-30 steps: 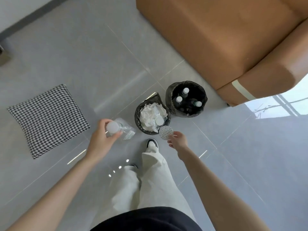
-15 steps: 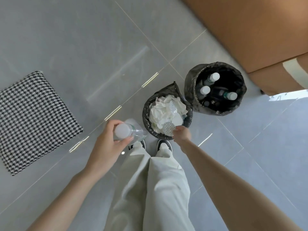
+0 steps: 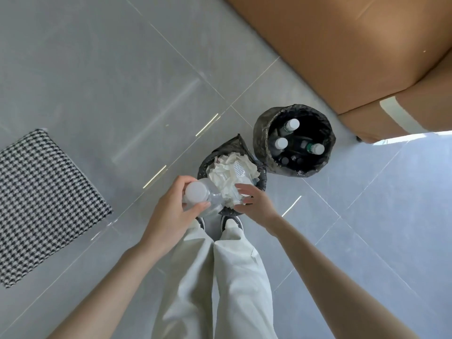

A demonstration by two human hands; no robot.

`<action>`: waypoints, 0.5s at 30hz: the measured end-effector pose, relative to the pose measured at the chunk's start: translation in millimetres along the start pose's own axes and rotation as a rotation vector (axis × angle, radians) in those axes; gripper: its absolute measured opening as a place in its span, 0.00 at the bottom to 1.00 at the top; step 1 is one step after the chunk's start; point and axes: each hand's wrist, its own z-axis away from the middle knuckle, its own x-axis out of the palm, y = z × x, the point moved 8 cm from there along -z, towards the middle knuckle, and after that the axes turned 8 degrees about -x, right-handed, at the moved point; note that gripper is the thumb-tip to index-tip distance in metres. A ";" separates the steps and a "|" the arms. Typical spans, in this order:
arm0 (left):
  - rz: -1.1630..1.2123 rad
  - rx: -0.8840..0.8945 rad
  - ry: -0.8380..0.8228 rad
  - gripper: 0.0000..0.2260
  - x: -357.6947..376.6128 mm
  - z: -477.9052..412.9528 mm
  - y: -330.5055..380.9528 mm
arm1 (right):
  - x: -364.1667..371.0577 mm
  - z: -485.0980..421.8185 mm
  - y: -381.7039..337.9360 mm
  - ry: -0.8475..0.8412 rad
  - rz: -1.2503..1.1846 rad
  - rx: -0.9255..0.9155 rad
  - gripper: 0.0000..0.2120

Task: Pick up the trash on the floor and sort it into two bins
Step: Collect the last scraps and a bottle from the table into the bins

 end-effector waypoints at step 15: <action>0.085 0.237 -0.215 0.19 -5.9 53.3 158.4 | -68.3 143.5 -170.0 0.264 0.314 -0.557 0.35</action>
